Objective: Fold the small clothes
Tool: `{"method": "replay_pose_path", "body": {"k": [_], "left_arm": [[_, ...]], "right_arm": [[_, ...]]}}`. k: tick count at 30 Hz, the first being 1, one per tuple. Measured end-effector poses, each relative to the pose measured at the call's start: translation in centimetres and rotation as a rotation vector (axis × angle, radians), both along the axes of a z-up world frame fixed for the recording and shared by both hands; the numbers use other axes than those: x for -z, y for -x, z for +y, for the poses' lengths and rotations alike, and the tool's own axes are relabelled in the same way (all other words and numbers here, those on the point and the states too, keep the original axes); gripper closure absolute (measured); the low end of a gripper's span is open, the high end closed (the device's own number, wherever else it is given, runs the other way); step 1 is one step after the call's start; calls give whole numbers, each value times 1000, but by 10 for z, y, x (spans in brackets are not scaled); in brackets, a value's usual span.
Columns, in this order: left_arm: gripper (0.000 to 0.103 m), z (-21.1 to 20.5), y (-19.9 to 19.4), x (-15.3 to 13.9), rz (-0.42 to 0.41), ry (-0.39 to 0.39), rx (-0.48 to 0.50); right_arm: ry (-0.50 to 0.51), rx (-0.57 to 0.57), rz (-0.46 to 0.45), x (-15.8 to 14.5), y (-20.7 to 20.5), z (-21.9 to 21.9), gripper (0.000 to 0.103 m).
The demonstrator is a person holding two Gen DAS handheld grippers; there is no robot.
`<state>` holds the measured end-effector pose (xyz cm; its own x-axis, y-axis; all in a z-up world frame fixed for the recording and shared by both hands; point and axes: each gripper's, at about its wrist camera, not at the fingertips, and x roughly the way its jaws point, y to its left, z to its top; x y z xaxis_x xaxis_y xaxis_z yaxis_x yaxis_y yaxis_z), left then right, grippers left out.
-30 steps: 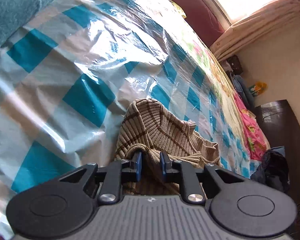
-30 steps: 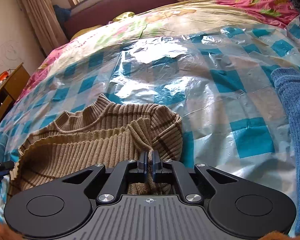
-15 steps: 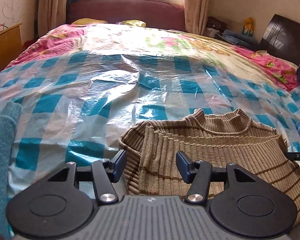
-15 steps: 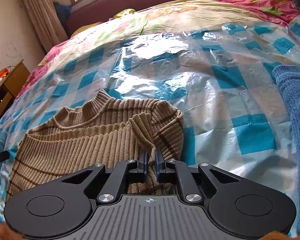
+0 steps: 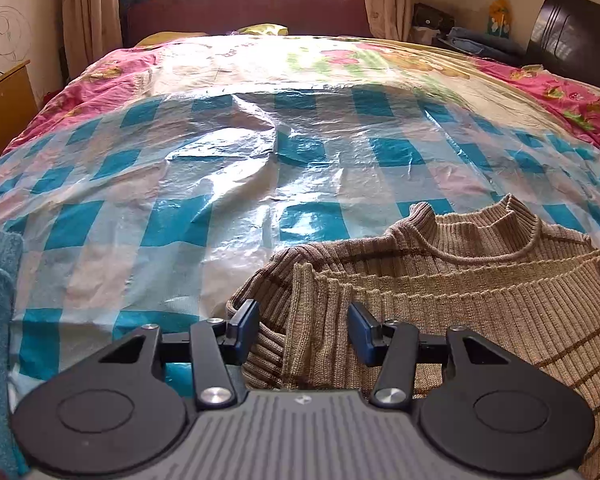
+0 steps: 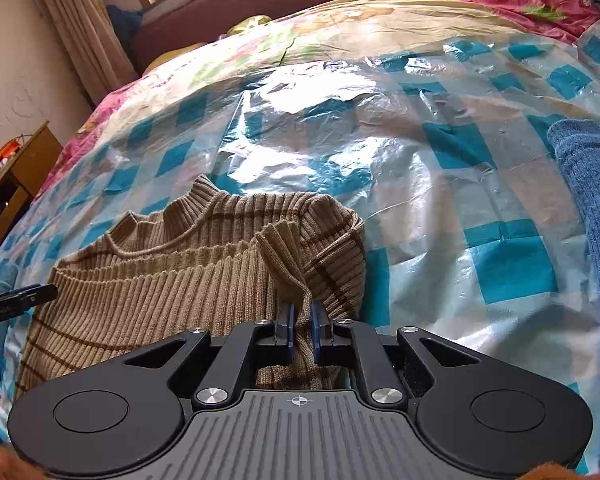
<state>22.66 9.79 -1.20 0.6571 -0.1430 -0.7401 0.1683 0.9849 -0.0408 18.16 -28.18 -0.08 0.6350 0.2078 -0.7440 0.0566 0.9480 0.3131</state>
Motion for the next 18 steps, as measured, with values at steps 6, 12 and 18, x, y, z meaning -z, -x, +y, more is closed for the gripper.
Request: {"method": "replay_pose_path", "body": {"k": [6,12,18], "left_arm": [[84,-8,-8,4,45,16,20],[89,6,6,-22,-21,79,-19],[90,24,7,-33,-79,130,-84]], "right_arm": [[-8,6,0,0,1,-1,91],[-36,14,-53,-15,7,-5,98],[-59,87,-188,-44,18,-16,100]]}}
